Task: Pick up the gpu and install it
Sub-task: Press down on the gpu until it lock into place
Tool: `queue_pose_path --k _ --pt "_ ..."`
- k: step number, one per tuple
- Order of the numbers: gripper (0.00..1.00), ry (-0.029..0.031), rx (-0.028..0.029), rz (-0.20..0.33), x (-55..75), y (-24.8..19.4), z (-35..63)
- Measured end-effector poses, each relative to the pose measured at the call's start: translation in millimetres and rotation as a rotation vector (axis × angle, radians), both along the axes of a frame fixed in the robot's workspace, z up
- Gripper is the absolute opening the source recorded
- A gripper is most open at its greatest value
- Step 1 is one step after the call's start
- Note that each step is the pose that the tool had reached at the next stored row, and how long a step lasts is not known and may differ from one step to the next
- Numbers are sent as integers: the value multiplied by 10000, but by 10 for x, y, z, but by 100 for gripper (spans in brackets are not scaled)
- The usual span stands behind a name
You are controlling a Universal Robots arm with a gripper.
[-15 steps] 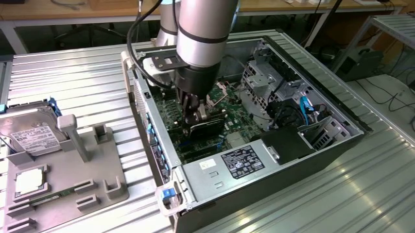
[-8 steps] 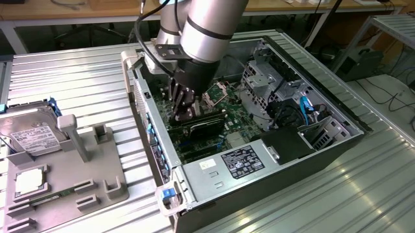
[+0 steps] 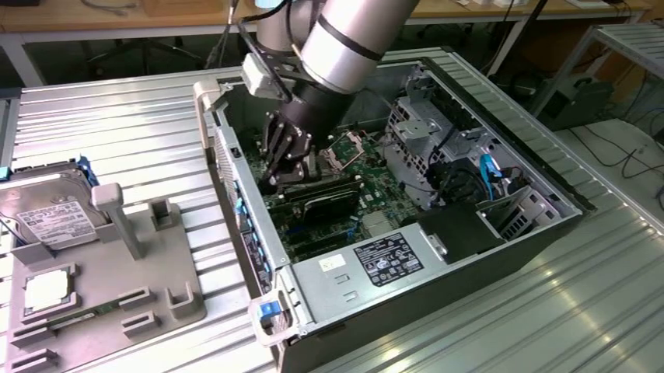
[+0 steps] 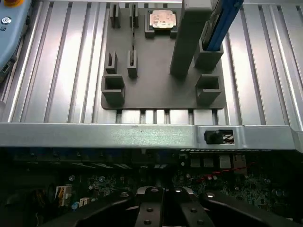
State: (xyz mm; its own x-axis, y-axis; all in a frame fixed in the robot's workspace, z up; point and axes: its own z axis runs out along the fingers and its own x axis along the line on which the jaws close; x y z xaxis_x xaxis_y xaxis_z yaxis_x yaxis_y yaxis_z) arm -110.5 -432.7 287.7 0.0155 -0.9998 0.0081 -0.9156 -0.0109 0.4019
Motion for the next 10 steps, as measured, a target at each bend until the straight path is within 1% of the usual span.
queue_pose_path --k 1,2,3,4,5,6,7,9,10 --pt "11 48 -1 1 -23 5 -5" --pt "11 430 -3 0 -21 -24 -8" --pt "11 499 -2 0 117 -1 -87" --pt "11 749 0 2 209 -87 -92" --pt "11 671 -10 38 150 -101 -136" --pt "11 656 -10 87 137 -101 -4" --pt "11 1131 -82 103 149 -156 -24" --pt "11 1131 -141 100 124 -155 -65" --pt "11 1128 -160 104 122 -115 -198"
